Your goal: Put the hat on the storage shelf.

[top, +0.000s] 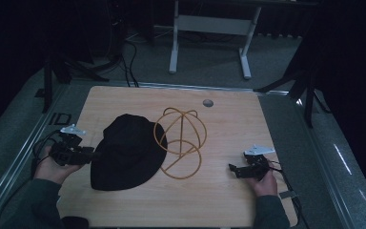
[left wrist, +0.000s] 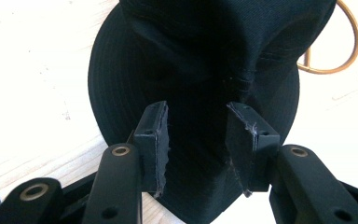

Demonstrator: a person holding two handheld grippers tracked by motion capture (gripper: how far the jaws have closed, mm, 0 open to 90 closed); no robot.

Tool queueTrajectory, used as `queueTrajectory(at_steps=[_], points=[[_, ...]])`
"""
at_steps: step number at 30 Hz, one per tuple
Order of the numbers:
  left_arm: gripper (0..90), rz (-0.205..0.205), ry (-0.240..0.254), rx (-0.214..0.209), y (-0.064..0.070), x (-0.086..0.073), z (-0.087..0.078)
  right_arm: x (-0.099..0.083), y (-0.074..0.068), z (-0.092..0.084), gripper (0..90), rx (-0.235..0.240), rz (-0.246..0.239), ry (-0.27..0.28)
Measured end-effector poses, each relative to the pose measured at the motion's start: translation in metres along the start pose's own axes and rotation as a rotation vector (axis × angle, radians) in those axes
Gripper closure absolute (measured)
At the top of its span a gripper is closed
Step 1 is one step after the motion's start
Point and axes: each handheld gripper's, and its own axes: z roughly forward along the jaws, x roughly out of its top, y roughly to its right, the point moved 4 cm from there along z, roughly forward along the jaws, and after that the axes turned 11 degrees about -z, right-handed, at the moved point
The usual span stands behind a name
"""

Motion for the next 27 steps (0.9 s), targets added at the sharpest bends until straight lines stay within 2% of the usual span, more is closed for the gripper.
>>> queueTrajectory(at_steps=[6, 12, 27], points=[[59.0, 0.018, -0.018, -0.009, 0.003, -0.001, -0.003, 0.000, 0.000, 0.000, 11.6, 0.000, -0.002, -0.001], [59.2, 0.045, -0.058, -0.001, 0.008, 0.002, 0.001, 0.000, 0.000, 0.000, 11.6, 0.000, 0.000, -0.001], [60.6, 0.099, -0.164, 0.050, 0.018, 0.017, 0.014, 0.000, 0.000, 0.000, 11.6, 0.000, 0.001, 0.000]])
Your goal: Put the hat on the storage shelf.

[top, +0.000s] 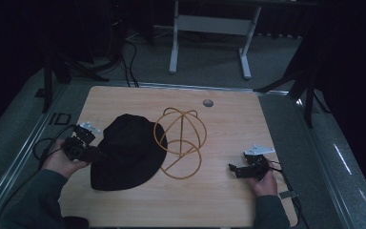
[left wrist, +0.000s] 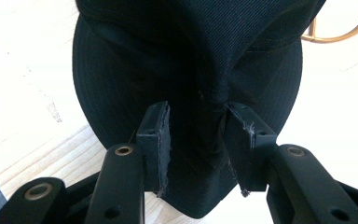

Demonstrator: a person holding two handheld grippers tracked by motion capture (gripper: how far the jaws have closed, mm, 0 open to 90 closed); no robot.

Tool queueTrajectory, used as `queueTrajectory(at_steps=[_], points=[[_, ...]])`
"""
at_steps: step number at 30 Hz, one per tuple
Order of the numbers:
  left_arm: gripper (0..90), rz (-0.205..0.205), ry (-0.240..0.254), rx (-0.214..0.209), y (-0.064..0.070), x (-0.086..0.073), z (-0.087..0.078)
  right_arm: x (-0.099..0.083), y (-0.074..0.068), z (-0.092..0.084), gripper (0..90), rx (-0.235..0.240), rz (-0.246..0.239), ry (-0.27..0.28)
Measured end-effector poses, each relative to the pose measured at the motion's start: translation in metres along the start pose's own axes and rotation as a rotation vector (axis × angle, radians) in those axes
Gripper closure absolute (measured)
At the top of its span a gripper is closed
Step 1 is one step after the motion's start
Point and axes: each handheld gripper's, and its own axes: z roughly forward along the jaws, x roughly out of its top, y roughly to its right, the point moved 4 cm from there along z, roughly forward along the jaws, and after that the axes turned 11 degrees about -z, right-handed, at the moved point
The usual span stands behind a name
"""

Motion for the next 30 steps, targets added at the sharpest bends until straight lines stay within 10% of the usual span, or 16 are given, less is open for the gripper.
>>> queueTrajectory(at_steps=[30], points=[[66.3, 0.093, -0.210, 0.072, 0.012, 0.027, 0.026, 0.000, 0.000, 0.000, 11.6, 0.000, 0.002, 0.001]])
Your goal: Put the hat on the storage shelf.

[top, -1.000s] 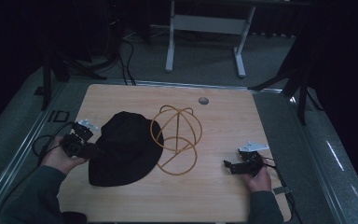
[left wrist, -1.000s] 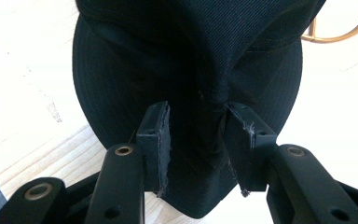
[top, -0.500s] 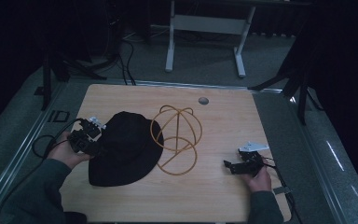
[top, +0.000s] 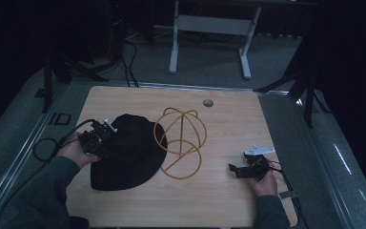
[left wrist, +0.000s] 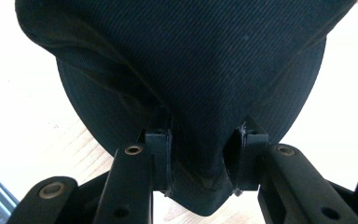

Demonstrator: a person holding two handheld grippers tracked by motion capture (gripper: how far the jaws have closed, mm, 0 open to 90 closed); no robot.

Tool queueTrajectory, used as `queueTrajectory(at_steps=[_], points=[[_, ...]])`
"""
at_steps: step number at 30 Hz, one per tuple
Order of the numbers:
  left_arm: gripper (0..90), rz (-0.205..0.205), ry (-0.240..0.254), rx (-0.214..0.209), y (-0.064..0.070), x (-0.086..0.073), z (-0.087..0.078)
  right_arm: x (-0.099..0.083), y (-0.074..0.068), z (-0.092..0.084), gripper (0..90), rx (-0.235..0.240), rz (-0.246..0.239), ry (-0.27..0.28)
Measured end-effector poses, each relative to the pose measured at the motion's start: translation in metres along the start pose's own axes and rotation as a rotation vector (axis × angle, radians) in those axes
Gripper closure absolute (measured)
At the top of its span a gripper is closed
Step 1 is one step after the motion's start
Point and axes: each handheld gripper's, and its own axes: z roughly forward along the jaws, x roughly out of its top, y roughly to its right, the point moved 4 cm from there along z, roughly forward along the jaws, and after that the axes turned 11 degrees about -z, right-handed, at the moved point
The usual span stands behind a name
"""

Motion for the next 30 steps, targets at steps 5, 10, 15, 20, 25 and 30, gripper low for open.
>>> queueTrajectory(at_steps=[5, 10, 15, 20, 25, 30], points=[[66.5, 0.009, -0.031, 0.009, 0.001, 0.004, 0.002, 0.000, 0.000, 0.000, 11.6, 0.000, 0.000, 0.001], [66.8, 0.024, -0.080, 0.017, 0.003, 0.009, 0.006, 0.000, 0.000, 0.000, 11.6, 0.001, -0.004, 0.000], [72.5, 0.021, -0.105, 0.009, 0.002, 0.012, 0.008, 0.000, 0.000, 0.000, 11.6, 0.001, -0.004, -0.001], [83.7, 0.032, -0.125, 0.022, 0.004, 0.012, 0.010, 0.000, 0.000, 0.000, 11.6, 0.000, -0.002, -0.001], [85.1, 0.036, -0.119, 0.027, 0.004, 0.012, 0.010, 0.000, 0.000, 0.000, 11.6, 0.000, -0.002, 0.000], [85.3, 0.017, -0.109, 0.025, 0.001, 0.013, 0.010, 0.000, 0.000, 0.000, 11.6, 0.000, -0.004, -0.001]])
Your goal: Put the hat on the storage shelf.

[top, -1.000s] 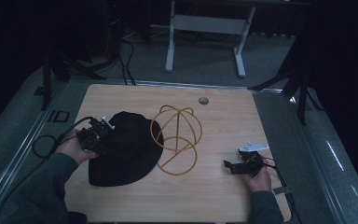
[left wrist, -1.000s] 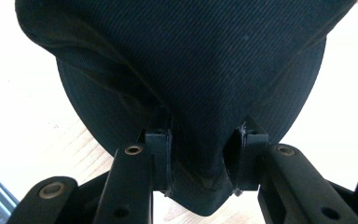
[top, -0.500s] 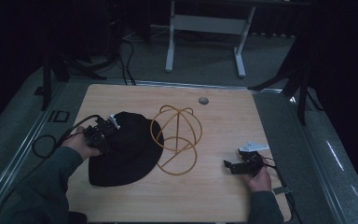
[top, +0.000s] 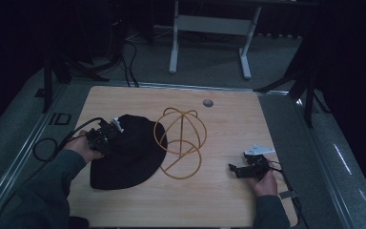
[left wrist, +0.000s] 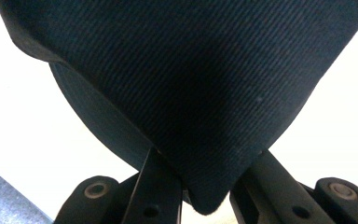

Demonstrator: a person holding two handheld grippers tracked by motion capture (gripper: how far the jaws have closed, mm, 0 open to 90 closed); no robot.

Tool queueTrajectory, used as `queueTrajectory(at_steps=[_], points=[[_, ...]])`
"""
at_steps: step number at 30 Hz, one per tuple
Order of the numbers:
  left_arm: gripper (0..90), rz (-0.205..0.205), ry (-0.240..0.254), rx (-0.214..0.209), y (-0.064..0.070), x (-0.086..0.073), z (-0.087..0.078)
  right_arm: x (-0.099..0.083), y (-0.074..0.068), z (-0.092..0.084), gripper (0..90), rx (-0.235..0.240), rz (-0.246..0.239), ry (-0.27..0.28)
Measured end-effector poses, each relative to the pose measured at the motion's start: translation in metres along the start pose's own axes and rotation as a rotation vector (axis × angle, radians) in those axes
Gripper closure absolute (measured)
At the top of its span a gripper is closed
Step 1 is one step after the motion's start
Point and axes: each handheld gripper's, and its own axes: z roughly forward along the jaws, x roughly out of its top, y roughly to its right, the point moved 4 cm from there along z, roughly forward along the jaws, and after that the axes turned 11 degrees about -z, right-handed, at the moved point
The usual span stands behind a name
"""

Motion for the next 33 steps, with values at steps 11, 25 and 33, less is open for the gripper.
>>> queueTrajectory(at_steps=[11, 25, 33], points=[[86.8, 0.007, 0.022, 0.001, 0.000, -0.003, -0.003, 0.000, 0.000, 0.000, 11.6, 0.000, 0.000, 0.000], [87.3, 0.018, 0.065, 0.010, 0.000, -0.007, -0.012, 0.000, 0.000, 0.000, 11.6, 0.000, 0.002, 0.001], [87.3, 0.010, 0.089, -0.022, -0.004, -0.008, -0.019, 0.000, 0.000, 0.000, 11.6, 0.000, 0.002, 0.001]])
